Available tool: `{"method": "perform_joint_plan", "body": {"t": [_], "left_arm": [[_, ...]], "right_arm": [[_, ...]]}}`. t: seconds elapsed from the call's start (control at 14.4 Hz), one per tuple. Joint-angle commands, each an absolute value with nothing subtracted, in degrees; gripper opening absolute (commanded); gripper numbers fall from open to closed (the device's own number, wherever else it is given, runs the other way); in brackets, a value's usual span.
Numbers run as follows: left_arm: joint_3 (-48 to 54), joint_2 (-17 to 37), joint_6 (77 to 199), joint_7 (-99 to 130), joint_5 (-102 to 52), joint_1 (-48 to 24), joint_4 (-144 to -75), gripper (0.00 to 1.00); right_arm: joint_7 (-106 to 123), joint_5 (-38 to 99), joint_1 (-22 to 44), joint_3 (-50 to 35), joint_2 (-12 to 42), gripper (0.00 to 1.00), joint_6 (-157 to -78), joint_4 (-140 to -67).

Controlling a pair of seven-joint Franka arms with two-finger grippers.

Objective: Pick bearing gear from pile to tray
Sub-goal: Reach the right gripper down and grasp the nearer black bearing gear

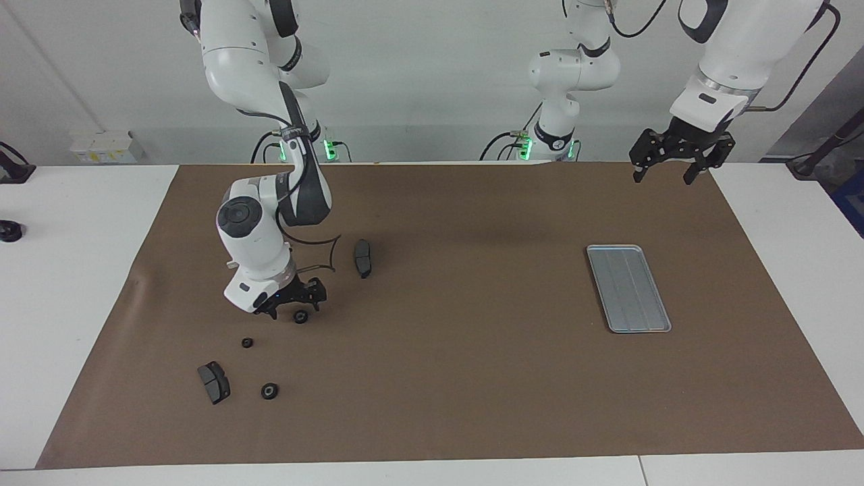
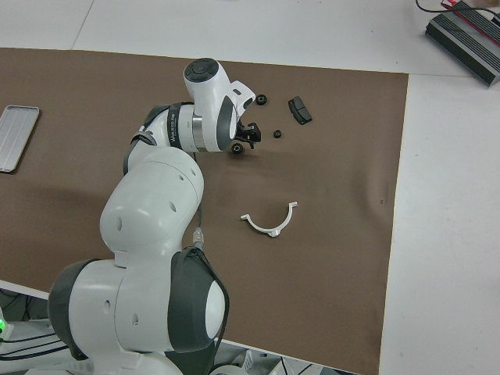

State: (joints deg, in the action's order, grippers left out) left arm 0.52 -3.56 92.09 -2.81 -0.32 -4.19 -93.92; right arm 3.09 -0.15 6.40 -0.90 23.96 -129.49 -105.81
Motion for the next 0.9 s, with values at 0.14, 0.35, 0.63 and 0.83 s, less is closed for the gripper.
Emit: {"method": "perform_joint_plan", "body": {"t": [0.14,0.35,0.63,0.83], "left_arm": [[0.26,-3.69,91.32,-3.52,-1.14,-4.04,-93.96,1.0],[0.26,-3.69,91.32,-3.43,-1.14,-4.04,-93.96,1.0],[0.26,-3.69,91.32,-3.52,-1.14,-4.04,-93.96,1.0],[0.26,-3.69,91.32,-3.51,-1.14,-4.04,-93.96,1.0]], "right_arm": [[1.59,-1.23,6.77,-1.05,23.29,0.92,-130.52,-107.49],[1.14,-1.23,6.77,-1.05,23.12,0.82,-130.52,-108.1],[1.14,-1.23,6.51,-0.97,23.03,0.65,-130.43,-108.28],[1.14,-1.23,6.33,-0.97,23.03,0.54,-130.43,-108.28]]}}
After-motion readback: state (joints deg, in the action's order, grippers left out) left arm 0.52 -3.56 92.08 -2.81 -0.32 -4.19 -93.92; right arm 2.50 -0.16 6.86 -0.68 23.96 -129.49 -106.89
